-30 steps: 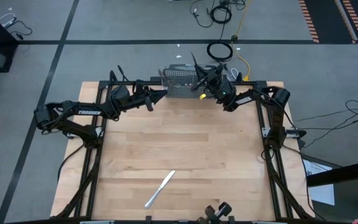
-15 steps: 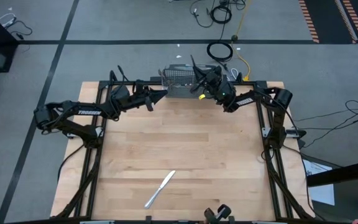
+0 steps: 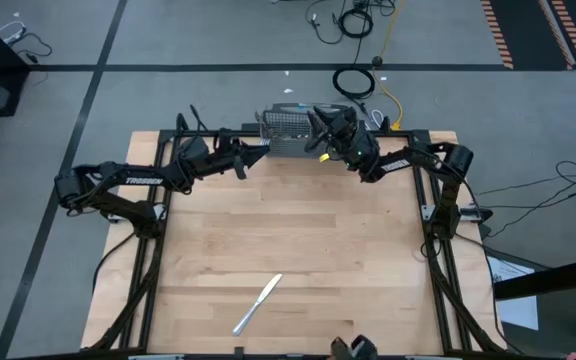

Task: Sort silverware
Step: Put the silver table knife into the silverware organizer

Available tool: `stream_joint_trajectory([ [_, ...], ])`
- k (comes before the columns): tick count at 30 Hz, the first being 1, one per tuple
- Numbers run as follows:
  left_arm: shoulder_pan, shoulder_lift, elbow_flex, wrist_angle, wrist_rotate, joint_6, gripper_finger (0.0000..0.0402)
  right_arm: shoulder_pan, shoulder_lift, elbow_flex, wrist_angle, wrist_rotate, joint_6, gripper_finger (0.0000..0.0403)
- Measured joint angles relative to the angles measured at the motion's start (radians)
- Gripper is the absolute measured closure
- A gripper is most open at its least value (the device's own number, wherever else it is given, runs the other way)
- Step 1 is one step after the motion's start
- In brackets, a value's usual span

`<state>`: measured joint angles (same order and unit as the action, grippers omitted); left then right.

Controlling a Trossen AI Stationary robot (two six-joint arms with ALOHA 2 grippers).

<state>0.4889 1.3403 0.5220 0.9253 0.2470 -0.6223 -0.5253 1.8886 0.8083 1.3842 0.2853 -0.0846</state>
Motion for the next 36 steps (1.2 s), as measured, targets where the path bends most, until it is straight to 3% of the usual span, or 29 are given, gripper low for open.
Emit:
stream_joint_trajectory([
  [5, 0.0, -0.001, 0.0, 0.0, 0.13, -0.021, 0.035, 0.083, -0.205, -0.001, -0.184, -0.026, -0.049, 0.0287],
  [9, -0.02, -0.005, 0.0, 0.0, 0.302, -0.13, 0.035, 0.169, -0.428, 0.0, -0.59, -0.026, -0.05, 0.0279],
  [13, -0.117, -0.054, 0.0, -0.033, 0.428, -0.082, 0.035, 0.273, -0.609, 0.001, -0.891, -0.068, -0.04, 0.0277],
  [15, -0.171, -0.096, 0.001, -0.146, 0.461, -0.053, 0.035, 0.331, -0.65, 0.001, -1.014, -0.1, 0.006, 0.0277],
  [18, -0.261, -0.175, 0.001, -0.451, 0.451, -0.024, 0.035, 0.424, -0.666, 0.0, -1.182, -0.108, 0.103, 0.0277],
  [21, -0.399, -0.257, 0.0, -0.734, 0.37, 0.009, 0.035, 0.508, -0.651, 0.0, -1.27, -0.11, 0.174, 0.0277],
  [24, -0.571, -0.323, 0.0, -0.873, 0.222, -0.02, 0.035, 0.577, -0.603, 0.0, -1.312, -0.108, 0.205, 0.0277],
  [30, -0.947, -0.352, 0.001, -0.885, -0.089, -0.263, 0.035, 0.644, -0.532, 0.001, -1.283, -0.109, 0.216, 0.0277],
  [36, -1.275, -0.221, 0.001, -0.838, -0.324, -0.473, 0.035, 0.655, -0.515, 0.001, -1.285, -0.108, 0.231, 0.0277],
])
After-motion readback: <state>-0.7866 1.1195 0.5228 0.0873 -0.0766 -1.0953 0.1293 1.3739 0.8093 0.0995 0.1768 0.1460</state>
